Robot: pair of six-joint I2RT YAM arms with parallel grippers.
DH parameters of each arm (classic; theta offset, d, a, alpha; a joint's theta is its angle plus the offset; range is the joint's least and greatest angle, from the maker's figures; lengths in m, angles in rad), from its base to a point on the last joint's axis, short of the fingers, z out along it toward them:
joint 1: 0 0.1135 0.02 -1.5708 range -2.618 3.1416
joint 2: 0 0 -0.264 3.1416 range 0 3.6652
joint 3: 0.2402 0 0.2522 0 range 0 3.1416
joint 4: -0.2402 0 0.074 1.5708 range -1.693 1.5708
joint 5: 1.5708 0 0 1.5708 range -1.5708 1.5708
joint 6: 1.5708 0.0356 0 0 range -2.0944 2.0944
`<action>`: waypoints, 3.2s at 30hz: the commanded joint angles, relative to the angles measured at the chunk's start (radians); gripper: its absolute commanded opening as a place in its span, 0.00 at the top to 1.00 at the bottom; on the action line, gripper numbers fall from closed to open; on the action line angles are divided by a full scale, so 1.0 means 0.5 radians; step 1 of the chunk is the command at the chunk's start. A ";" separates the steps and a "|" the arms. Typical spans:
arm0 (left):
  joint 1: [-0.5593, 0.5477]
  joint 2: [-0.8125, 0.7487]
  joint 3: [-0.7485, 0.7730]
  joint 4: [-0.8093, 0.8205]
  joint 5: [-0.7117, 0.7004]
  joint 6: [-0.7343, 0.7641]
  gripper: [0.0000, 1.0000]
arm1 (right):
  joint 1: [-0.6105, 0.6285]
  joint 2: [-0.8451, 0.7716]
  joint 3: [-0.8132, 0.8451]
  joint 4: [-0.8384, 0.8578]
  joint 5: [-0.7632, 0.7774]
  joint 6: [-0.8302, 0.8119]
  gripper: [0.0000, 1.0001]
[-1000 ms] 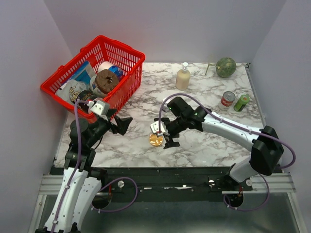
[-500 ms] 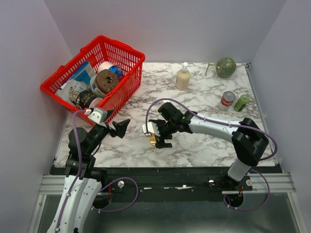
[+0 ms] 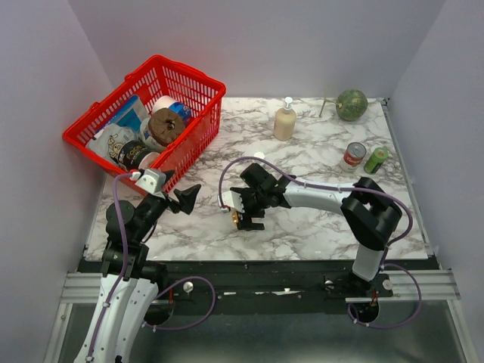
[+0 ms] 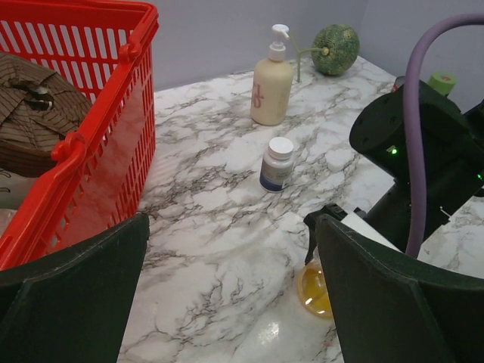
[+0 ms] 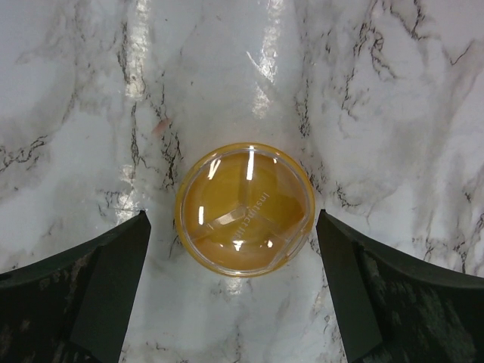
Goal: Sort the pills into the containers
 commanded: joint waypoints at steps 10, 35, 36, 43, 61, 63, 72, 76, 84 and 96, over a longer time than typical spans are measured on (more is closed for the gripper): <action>0.002 -0.045 -0.029 0.088 -0.032 0.041 0.01 | 0.021 0.156 0.140 -0.009 0.156 -0.094 0.00; 0.002 0.059 0.029 0.054 0.125 -0.106 0.01 | 0.015 0.126 0.174 -0.166 -0.098 -0.008 0.33; 0.002 0.084 0.042 0.063 0.174 -0.234 0.01 | 0.008 0.089 0.152 -0.166 -0.114 0.001 0.35; 0.002 0.298 0.039 0.516 0.554 -1.159 0.01 | -0.172 -0.463 -0.066 -0.172 -0.485 0.172 0.40; -0.305 0.940 -0.087 1.662 0.298 -2.521 0.01 | -0.614 -0.872 0.158 -0.148 -1.356 0.927 0.40; -0.379 0.943 -0.063 1.625 0.233 -2.487 0.01 | -0.633 -0.863 0.192 -0.056 -1.402 1.041 0.40; -0.520 1.023 -0.121 1.705 -0.074 -2.741 0.01 | -0.752 -0.835 0.204 0.536 -1.519 1.814 0.40; -0.578 1.029 -0.060 1.616 -0.142 -2.659 0.01 | -0.759 -0.792 0.177 0.803 -1.519 2.084 0.39; -0.606 0.643 -0.053 1.272 0.269 -0.767 0.01 | -0.866 -0.810 0.054 1.214 -1.559 2.565 0.39; -0.946 0.780 -0.112 1.321 0.101 0.519 0.01 | -0.875 -0.838 -0.161 1.576 -1.574 2.962 0.39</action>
